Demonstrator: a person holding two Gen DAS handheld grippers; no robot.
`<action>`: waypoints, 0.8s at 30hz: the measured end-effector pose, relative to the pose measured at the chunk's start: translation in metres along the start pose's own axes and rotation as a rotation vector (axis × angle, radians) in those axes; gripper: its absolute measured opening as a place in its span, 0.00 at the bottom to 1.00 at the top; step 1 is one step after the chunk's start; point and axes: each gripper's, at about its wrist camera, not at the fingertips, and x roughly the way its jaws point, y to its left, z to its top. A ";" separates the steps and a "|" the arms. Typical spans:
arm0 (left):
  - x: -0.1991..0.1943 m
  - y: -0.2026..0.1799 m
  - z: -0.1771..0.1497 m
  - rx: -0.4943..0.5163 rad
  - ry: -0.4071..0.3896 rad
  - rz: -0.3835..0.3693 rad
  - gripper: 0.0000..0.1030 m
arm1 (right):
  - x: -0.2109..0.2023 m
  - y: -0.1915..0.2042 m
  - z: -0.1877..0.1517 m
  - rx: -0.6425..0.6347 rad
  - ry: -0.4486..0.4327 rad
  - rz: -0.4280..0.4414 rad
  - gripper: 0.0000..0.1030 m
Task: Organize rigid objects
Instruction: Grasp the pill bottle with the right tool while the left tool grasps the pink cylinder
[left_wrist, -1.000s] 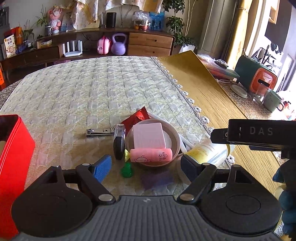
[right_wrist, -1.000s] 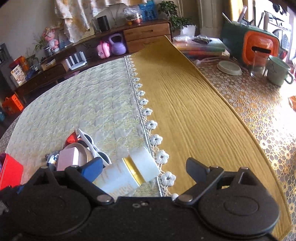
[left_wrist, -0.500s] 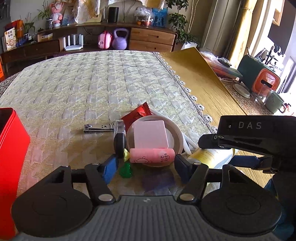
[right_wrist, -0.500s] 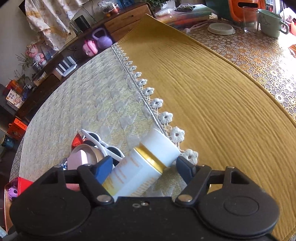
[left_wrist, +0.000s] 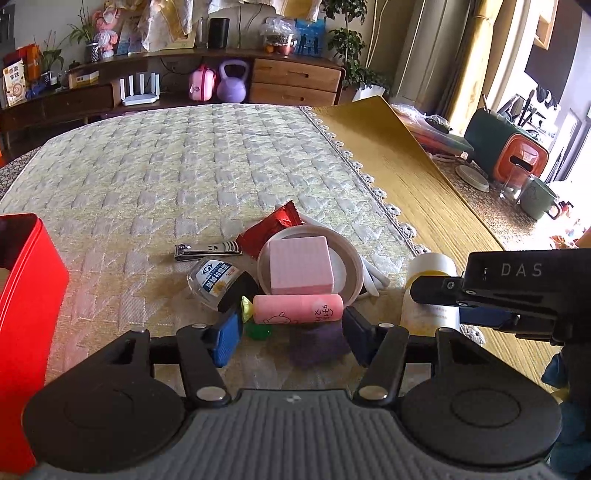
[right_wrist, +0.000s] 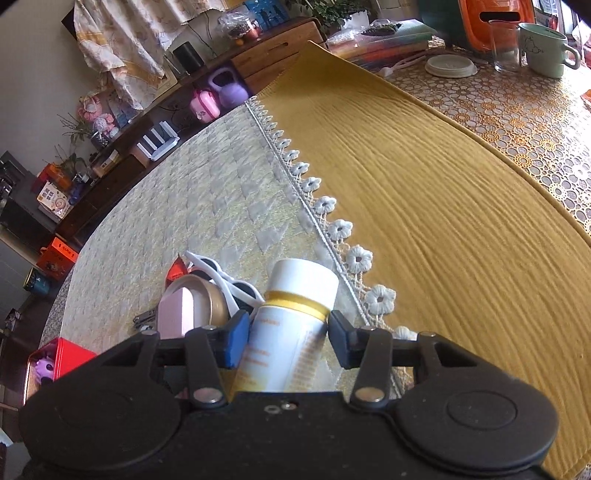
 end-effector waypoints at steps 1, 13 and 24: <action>-0.002 0.000 -0.001 0.004 0.003 0.001 0.57 | -0.003 0.000 -0.002 -0.008 -0.001 0.005 0.45; -0.037 0.019 -0.013 -0.025 0.030 0.004 0.57 | -0.038 0.014 -0.023 -0.069 -0.005 0.066 0.43; -0.087 0.046 -0.018 -0.051 0.026 -0.009 0.57 | -0.067 0.053 -0.038 -0.155 -0.002 0.133 0.43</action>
